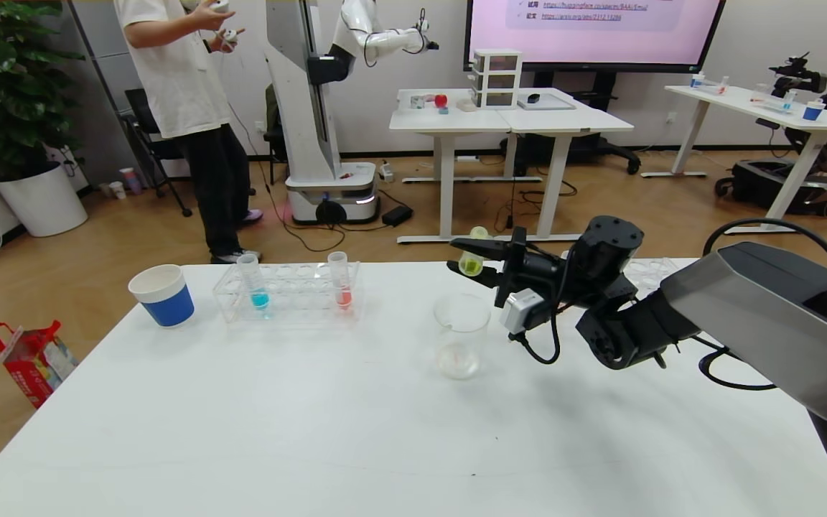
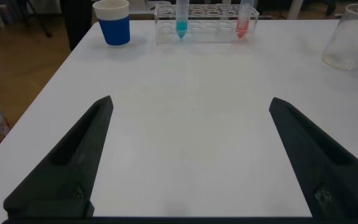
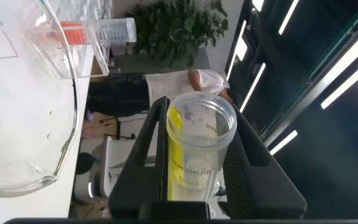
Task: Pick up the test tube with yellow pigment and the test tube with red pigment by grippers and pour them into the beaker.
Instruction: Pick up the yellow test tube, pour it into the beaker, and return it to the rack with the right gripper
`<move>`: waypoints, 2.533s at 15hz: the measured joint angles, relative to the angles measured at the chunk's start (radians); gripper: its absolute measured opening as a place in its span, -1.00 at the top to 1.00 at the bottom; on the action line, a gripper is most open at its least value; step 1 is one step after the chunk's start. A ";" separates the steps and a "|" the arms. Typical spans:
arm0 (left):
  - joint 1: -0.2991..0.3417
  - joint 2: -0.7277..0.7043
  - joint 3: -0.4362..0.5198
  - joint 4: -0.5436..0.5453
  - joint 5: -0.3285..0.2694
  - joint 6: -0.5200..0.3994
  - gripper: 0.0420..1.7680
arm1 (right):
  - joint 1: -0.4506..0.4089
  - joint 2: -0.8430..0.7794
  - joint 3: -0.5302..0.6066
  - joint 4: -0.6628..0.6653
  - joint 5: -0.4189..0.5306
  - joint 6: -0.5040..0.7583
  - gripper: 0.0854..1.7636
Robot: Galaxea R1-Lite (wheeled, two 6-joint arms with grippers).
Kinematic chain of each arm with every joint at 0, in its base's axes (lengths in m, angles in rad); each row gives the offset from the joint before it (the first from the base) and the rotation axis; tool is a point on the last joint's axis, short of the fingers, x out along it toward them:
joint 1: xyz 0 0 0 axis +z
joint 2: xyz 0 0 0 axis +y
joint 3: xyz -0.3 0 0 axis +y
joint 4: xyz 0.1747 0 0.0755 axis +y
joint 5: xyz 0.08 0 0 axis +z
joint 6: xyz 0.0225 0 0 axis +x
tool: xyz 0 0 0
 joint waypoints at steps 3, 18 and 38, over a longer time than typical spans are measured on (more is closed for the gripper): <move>0.000 0.000 0.000 0.000 0.000 0.000 -0.98 | -0.001 -0.001 -0.006 0.029 0.003 -0.057 0.50; 0.000 0.000 0.000 0.000 0.000 0.000 -0.98 | -0.006 -0.008 0.005 0.033 0.006 -0.276 0.50; 0.000 0.000 0.000 0.000 0.000 0.000 -0.98 | 0.011 -0.229 0.086 -0.020 -0.471 0.646 0.50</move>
